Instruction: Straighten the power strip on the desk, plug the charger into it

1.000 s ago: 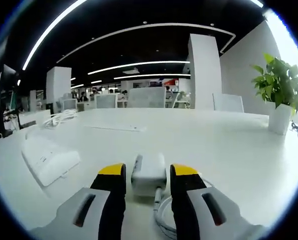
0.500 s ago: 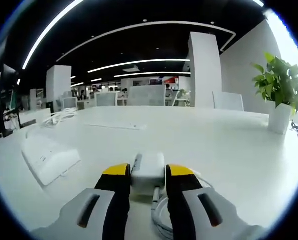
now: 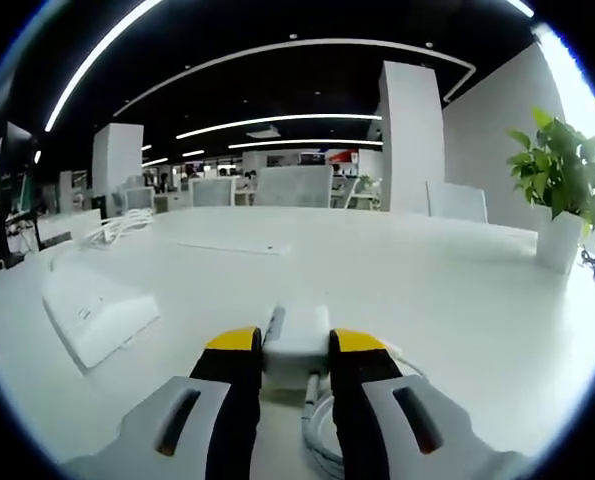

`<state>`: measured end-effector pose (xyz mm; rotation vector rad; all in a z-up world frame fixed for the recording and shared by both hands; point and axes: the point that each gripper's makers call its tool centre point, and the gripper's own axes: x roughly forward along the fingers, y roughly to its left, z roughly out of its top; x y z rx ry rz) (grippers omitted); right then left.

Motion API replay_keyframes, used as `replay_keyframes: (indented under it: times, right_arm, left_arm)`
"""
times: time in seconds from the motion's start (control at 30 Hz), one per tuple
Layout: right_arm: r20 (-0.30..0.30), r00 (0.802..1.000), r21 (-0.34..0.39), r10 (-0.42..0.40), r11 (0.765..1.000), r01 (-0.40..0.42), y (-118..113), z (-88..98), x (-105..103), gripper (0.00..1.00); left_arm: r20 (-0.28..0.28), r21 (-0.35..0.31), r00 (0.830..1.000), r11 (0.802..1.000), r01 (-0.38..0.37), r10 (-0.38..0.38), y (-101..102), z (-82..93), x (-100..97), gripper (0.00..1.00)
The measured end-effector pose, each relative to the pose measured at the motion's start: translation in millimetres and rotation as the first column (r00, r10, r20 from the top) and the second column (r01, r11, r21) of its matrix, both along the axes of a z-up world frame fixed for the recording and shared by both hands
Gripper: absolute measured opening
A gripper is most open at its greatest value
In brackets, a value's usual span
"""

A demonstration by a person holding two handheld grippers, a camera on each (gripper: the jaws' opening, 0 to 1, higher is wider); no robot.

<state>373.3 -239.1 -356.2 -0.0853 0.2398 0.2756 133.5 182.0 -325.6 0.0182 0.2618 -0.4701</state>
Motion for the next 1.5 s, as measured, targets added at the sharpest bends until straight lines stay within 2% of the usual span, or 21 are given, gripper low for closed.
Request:
replay_keyframes:
  times: [0.3, 0.5, 0.67, 1.13, 1.27, 1.5]
  right_arm:
    - [-0.047, 0.999, -0.016, -0.02, 1.0, 0.019, -3.2, -0.6, -1.4, 0.25]
    - [-0.057, 0.998, -0.035, -0.02, 0.999, 0.018, -2.5, -1.5, -3.3, 0.24]
    - [-0.051, 0.998, -0.091, -0.023, 0.996, 0.018, -3.1, -0.7, -4.8, 0.24]
    - [-0.065, 0.998, -0.075, -0.024, 0.997, 0.019, -7.3, 1.1, -4.9, 0.24]
    - [-0.056, 0.998, -0.056, -0.023, 0.998, 0.02, -6.8, 5.7, -7.3, 0.24]
    - [-0.041, 0.999, -0.066, -0.013, 0.998, 0.01, -4.6, 13.7, -8.6, 0.24]
  left_arm:
    - [0.0, -0.001, 1.0, 1.0, -0.001, 0.001, 1.0, 0.0, -0.5, 0.99]
    - [0.001, -0.001, 1.0, 1.0, -0.004, 0.005, 2.0, 0.1, -0.8, 0.99]
    - [-0.002, 0.001, 1.0, 1.0, -0.004, 0.004, 2.2, -0.4, -0.7, 0.99]
    - [-0.001, 0.004, 1.0, 1.0, 0.001, -0.001, -2.0, 0.7, 0.7, 0.99]
    - [-0.002, 0.006, 1.0, 1.0, 0.003, -0.003, -3.2, 0.6, 1.1, 0.99]
    - [-0.005, 0.005, 1.0, 1.0, 0.006, -0.006, -4.3, -1.1, 2.1, 0.99]
